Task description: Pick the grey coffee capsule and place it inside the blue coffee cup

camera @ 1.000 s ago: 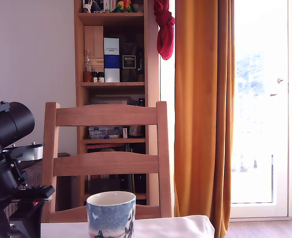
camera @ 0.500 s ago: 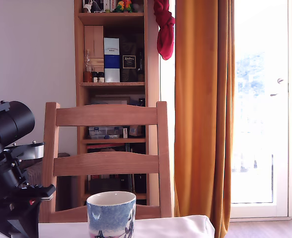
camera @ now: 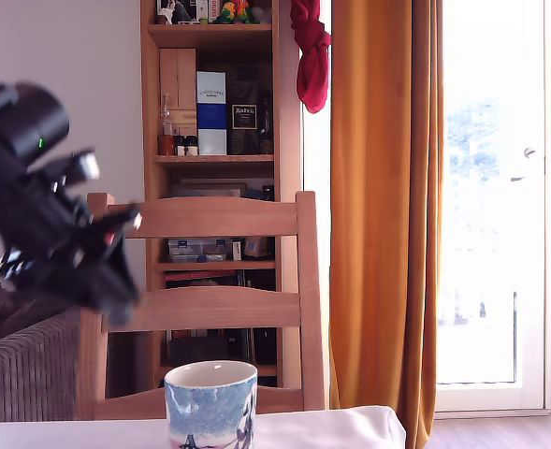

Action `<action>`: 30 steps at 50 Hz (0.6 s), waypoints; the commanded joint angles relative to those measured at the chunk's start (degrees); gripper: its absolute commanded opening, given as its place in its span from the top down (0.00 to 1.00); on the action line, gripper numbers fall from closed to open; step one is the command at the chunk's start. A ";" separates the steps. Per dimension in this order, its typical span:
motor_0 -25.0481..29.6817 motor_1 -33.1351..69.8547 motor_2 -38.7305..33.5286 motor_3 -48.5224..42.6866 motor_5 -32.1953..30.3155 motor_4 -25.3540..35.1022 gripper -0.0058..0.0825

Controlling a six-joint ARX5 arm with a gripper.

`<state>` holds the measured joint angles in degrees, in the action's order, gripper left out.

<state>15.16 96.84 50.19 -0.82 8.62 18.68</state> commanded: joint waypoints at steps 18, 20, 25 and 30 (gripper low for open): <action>9.66 -0.07 0.46 0.72 1.46 -0.20 0.70; 10.54 0.00 0.46 0.72 1.46 -0.79 0.70; 12.07 0.42 0.46 0.57 1.46 -2.21 0.70; 12.92 1.22 0.46 0.17 1.46 -2.73 0.70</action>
<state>27.99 96.20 51.59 -0.89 10.00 16.32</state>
